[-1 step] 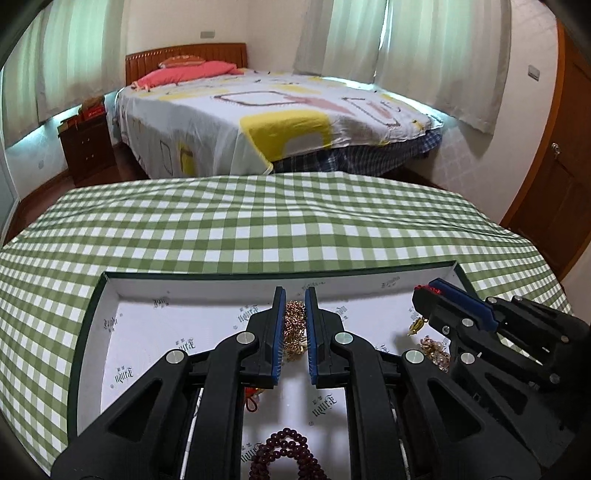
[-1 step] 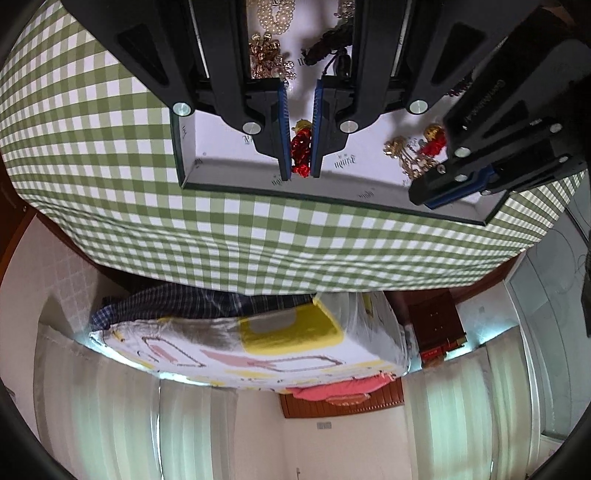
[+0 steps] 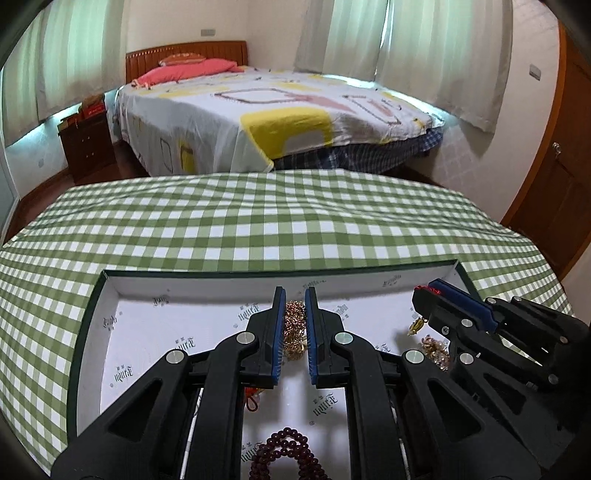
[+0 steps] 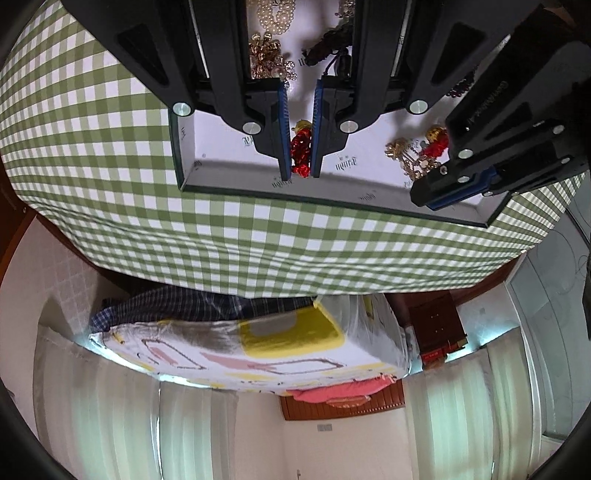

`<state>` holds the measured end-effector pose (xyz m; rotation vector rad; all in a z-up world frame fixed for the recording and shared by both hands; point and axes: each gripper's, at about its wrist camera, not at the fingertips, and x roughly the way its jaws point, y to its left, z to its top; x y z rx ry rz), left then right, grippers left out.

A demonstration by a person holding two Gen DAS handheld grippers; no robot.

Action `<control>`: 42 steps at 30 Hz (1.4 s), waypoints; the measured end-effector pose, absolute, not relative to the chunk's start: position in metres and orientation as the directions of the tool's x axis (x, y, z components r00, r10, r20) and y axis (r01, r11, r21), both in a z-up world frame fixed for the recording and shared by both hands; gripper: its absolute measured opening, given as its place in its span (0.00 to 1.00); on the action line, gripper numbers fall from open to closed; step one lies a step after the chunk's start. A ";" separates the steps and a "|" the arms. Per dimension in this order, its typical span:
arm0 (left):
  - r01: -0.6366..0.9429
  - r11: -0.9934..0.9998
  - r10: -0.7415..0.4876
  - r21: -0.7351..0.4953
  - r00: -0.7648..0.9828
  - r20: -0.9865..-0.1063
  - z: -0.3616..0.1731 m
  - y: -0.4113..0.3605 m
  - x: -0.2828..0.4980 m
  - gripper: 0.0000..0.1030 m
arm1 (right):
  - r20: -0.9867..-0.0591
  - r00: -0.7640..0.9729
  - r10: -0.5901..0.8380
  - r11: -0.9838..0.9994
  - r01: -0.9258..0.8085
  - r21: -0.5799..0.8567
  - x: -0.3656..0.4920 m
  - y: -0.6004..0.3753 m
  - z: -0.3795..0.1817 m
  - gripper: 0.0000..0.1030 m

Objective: Organize jewelry

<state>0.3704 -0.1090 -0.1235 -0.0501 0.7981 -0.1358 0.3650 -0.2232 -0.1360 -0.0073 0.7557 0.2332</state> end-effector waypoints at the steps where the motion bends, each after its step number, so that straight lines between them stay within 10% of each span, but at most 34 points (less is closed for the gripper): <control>1: 0.104 0.990 -0.140 -0.095 0.681 -0.719 -0.125 -0.109 0.372 0.10 | -0.686 0.697 0.207 0.974 -0.212 0.078 0.366 -0.223 -0.137 0.10; 12: 0.117 0.986 -0.165 -0.118 0.597 -0.785 -0.142 -0.115 0.379 0.11 | -0.719 0.664 0.204 0.974 -0.210 0.083 0.370 -0.221 -0.142 0.15; 26: 0.059 0.994 -0.108 -0.092 0.681 -0.724 -0.120 -0.088 0.359 0.66 | -0.682 0.717 0.145 0.987 -0.152 0.051 0.355 -0.235 -0.127 0.67; 42: 0.070 0.998 -0.054 0.008 0.828 -0.558 -0.069 -0.071 0.253 0.87 | -0.615 0.777 0.131 0.991 -0.118 0.062 0.270 -0.235 -0.097 0.71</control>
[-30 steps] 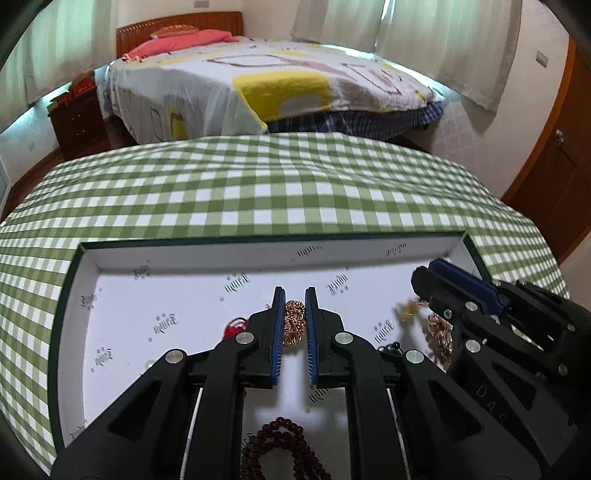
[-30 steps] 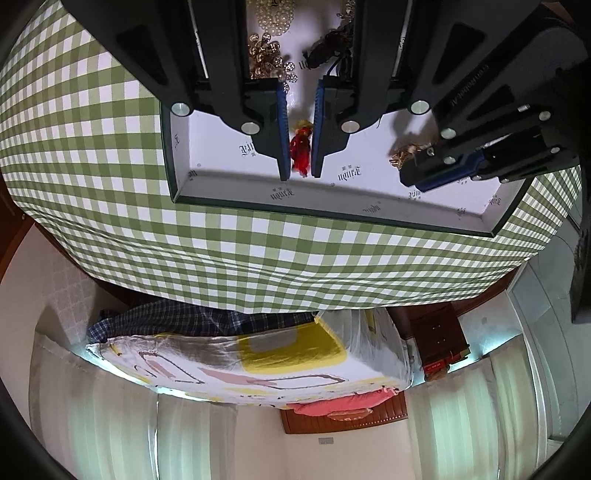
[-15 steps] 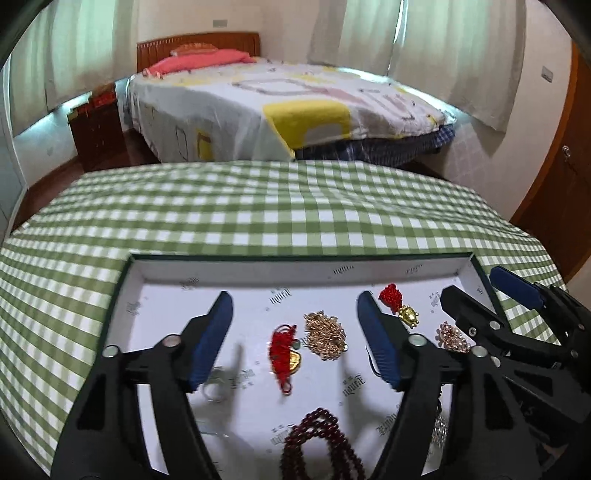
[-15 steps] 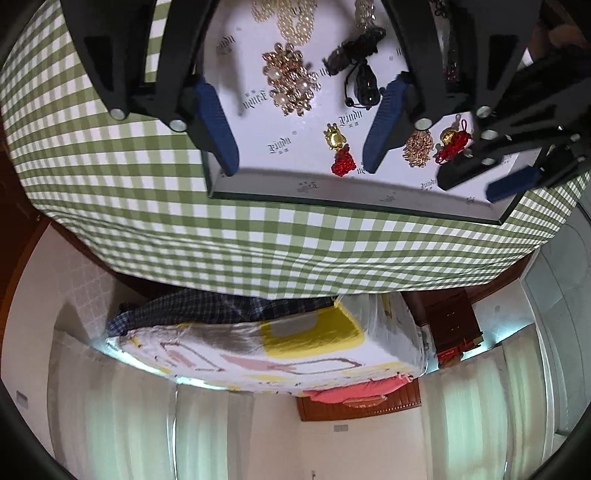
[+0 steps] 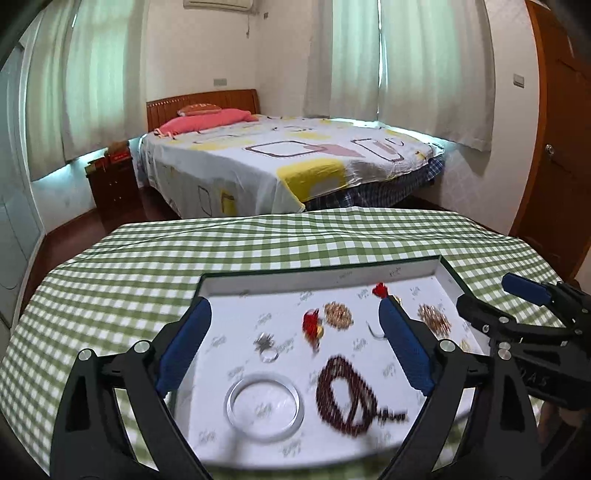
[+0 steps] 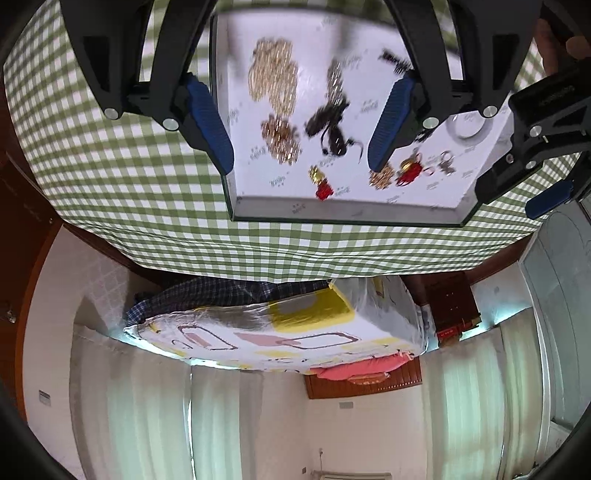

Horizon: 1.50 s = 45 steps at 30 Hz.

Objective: Organize jewelry

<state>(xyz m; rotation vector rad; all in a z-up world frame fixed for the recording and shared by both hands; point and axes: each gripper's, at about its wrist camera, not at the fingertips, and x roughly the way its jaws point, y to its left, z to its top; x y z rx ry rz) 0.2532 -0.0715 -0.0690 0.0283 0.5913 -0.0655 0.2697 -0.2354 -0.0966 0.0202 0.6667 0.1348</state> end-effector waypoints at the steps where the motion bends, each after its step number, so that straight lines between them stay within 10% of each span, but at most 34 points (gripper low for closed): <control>1: 0.068 0.998 -0.053 0.006 0.830 -0.556 -0.067 -0.069 0.242 0.88 | -0.613 0.779 0.131 0.991 -0.118 0.062 0.263 -0.235 -0.096 0.72; 45: -0.011 0.999 -0.005 -0.038 0.914 -0.405 0.025 -0.029 0.031 0.96 | -0.402 0.910 0.105 0.994 -0.107 0.016 0.058 -0.229 -0.006 0.82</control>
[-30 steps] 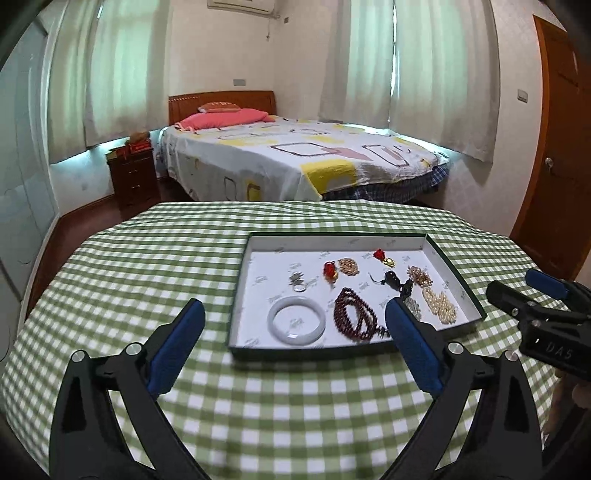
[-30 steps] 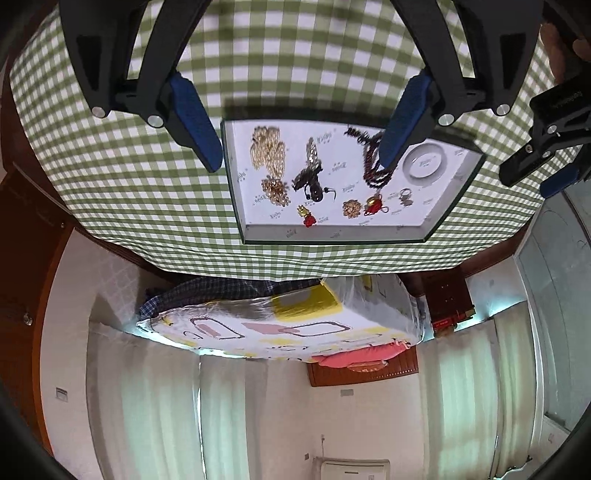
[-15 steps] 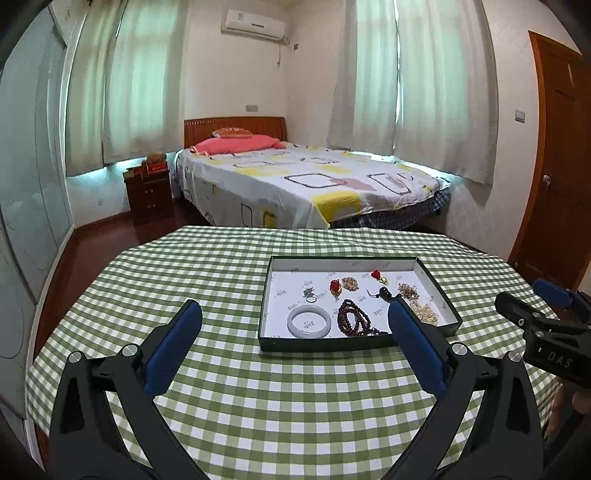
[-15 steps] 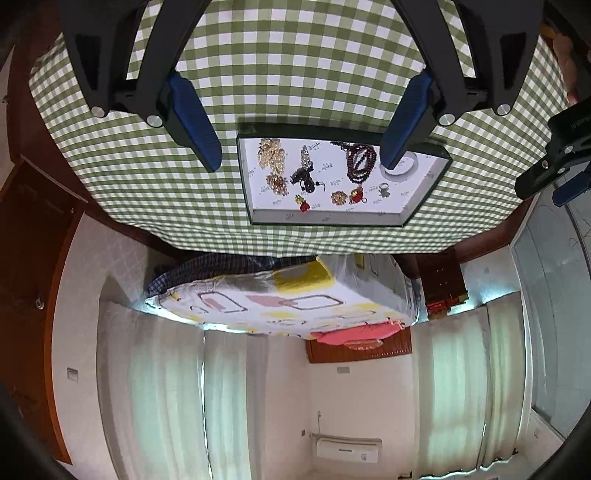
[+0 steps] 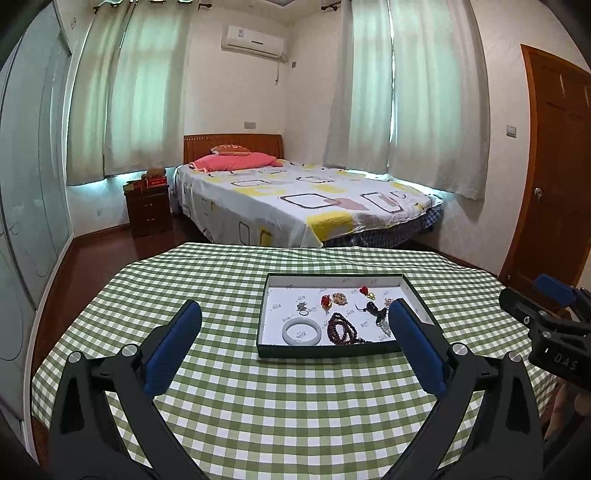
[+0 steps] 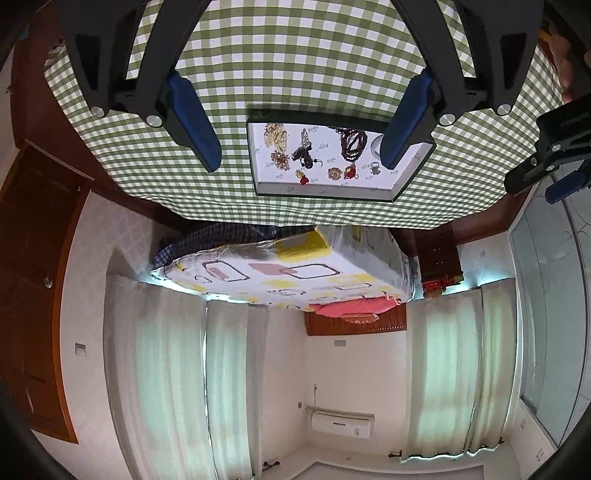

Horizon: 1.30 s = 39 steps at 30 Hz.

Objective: Organize jewelry

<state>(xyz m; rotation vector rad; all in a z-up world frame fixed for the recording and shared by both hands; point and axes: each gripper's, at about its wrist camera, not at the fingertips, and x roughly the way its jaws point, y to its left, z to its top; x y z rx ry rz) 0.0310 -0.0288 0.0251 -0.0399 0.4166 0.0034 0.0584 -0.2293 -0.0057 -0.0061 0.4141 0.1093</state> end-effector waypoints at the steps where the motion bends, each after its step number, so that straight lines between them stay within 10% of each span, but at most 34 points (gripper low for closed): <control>1: -0.012 0.999 -0.005 -0.039 0.914 -0.405 0.025 -0.028 0.031 0.96 | -0.400 0.910 0.106 0.994 -0.108 0.018 0.058 -0.229 -0.005 0.82; 39: -0.019 0.999 0.001 -0.041 0.911 -0.413 0.023 -0.025 0.024 0.96 | -0.387 0.915 0.109 0.994 -0.112 0.015 0.049 -0.227 -0.004 0.83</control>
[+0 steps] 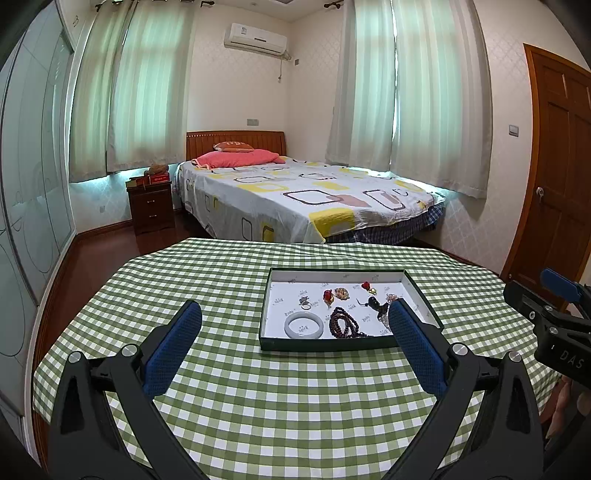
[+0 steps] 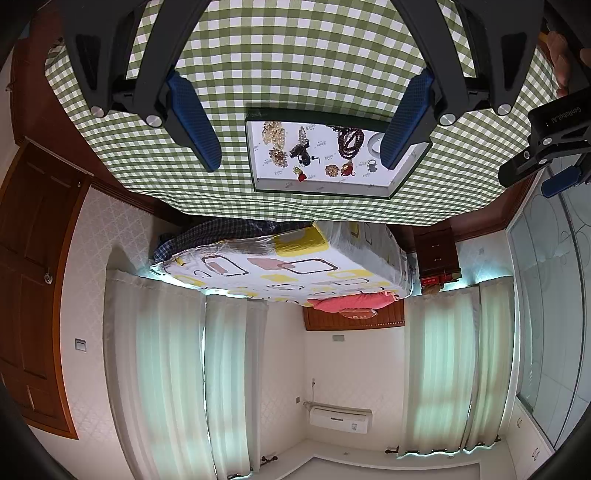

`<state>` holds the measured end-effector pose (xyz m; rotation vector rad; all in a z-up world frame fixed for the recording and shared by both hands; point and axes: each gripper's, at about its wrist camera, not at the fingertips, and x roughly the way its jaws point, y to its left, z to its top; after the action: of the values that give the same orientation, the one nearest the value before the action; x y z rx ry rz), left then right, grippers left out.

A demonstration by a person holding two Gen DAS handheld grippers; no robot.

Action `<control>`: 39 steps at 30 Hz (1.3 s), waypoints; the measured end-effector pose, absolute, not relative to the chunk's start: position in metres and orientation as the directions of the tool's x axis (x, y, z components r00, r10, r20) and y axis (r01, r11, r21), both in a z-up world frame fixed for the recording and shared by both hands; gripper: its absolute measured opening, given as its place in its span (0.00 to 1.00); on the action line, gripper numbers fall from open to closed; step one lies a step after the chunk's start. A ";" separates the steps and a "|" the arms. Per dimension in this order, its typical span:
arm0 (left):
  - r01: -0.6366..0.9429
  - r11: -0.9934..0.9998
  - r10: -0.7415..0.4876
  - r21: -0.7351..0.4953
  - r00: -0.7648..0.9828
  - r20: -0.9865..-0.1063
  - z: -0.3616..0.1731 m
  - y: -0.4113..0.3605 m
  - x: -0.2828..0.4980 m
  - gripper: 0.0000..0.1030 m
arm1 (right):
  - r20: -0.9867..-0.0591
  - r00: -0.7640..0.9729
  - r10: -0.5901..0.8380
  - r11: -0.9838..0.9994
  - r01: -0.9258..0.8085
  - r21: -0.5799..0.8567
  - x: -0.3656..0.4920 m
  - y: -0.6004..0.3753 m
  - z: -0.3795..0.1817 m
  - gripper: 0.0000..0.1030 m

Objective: Organize jewelry

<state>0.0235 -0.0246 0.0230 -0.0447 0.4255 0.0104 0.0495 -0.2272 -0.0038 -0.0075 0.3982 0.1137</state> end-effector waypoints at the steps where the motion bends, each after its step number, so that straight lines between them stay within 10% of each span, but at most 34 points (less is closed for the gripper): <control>1: -0.020 0.999 0.001 -0.042 0.911 -0.413 0.023 -0.025 0.023 0.96 | -0.387 0.916 0.109 0.994 -0.112 0.015 0.049 -0.227 -0.004 0.83; 39: 0.005 0.994 -0.050 -0.106 0.902 -0.428 0.015 -0.018 0.026 0.96 | -0.400 0.909 0.114 0.993 -0.118 0.013 0.047 -0.226 -0.013 0.83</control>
<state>0.0257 -0.0184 0.0155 -0.1037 0.4450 -0.0283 0.0469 -0.2257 -0.0135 -0.0112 0.4122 0.1196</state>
